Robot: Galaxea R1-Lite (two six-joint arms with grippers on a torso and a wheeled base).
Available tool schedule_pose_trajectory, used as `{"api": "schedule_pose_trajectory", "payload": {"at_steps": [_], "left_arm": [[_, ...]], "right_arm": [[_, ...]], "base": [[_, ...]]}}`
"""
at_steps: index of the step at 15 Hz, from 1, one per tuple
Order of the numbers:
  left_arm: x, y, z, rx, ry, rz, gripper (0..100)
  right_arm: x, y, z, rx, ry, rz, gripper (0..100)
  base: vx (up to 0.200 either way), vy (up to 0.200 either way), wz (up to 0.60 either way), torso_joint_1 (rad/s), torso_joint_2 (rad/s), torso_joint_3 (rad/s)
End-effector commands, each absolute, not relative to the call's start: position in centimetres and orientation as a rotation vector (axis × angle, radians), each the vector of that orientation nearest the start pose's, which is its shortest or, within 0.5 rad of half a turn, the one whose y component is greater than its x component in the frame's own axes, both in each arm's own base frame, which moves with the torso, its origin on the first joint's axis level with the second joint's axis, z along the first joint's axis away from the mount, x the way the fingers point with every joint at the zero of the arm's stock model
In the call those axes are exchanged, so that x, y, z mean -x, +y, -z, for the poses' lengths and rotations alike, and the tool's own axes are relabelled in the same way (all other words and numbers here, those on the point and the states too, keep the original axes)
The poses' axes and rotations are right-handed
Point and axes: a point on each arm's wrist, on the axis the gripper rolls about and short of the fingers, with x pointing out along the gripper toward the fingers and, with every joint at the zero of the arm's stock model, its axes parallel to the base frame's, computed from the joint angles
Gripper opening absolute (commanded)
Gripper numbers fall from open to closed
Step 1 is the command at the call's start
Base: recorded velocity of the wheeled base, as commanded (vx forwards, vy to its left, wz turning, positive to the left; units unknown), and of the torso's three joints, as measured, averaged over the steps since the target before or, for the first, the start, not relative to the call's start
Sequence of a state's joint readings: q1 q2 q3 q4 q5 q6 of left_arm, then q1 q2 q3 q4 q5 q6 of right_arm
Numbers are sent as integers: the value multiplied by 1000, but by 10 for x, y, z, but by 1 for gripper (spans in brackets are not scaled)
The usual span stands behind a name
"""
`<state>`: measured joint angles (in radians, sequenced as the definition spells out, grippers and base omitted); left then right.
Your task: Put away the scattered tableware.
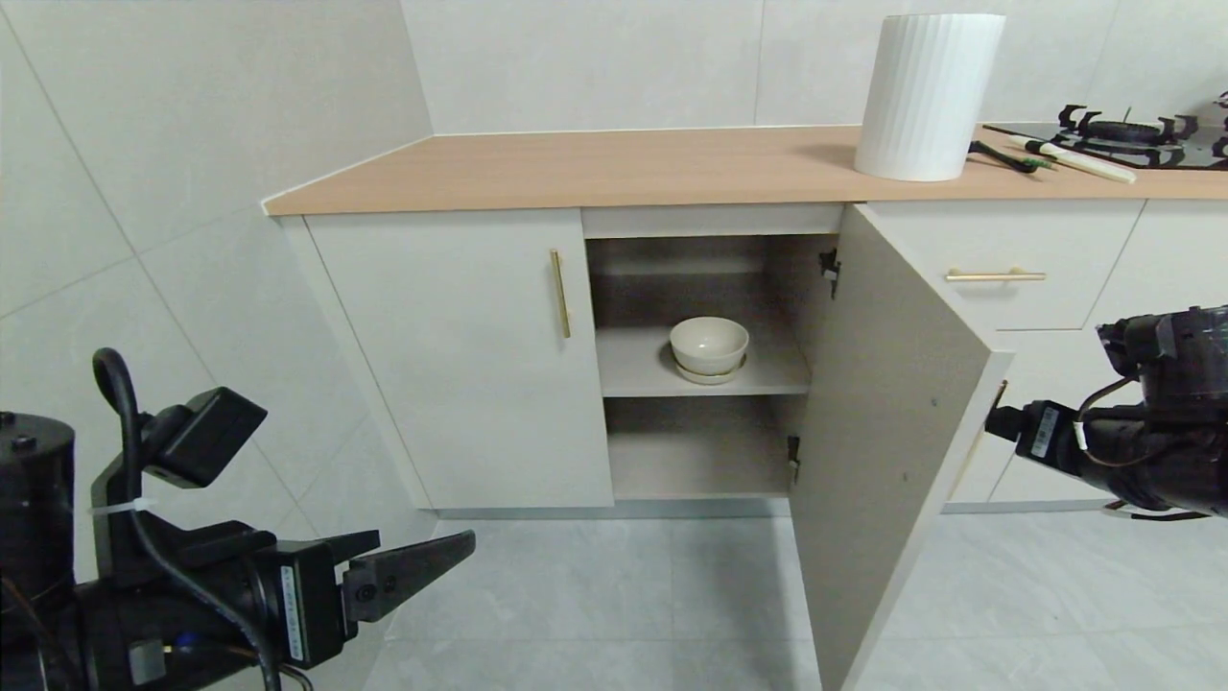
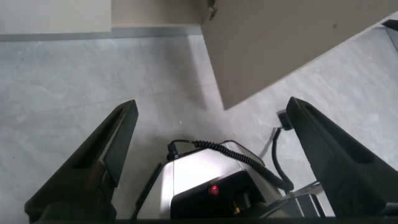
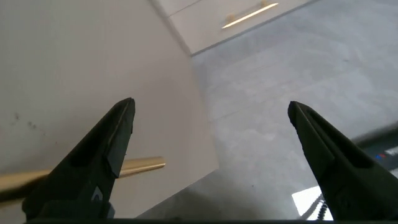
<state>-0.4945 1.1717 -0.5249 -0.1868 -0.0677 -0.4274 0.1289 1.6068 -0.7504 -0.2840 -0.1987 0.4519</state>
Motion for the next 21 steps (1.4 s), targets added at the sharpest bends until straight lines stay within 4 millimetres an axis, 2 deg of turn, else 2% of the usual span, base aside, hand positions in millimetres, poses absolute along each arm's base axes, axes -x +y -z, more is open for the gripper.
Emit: {"api": "schedule_pose_trajectory", "payload": {"at_steps": [1,4,6,9,13,16,18,21], "left_arm": [[-140,-77,-186,311,565,444,100],[-140,-77,-186,312,561,443,100],[-139,-76,-189,315,549,443,100],[-140,-75,-190,319,539,435,100],[-141,-75,-191,319,537,431,100],[-144,-74,-192,322,534,419,100],[-148,-77,-190,318,549,415,100],[-147,-76,-191,321,544,418,100]], "right_arm": [[-272,48,-161,-331,547,141,100],[-283,70,-160,-309,552,82,100],[-297,98,-158,-289,560,10,100],[-319,121,-151,-275,567,-34,100],[-342,140,-148,-275,552,-69,100],[-346,144,-146,-281,552,-75,100],[-346,153,-137,-314,577,-72,100],[-356,162,-129,-364,505,-91,100]], "base": [[0,0,0,0,0,0],[0,0,0,0,0,0],[0,0,0,0,0,0],[0,0,0,0,0,0],[0,0,0,0,0,0],[0,0,0,0,0,0],[0,0,0,0,0,0],[0,0,0,0,0,0]]}}
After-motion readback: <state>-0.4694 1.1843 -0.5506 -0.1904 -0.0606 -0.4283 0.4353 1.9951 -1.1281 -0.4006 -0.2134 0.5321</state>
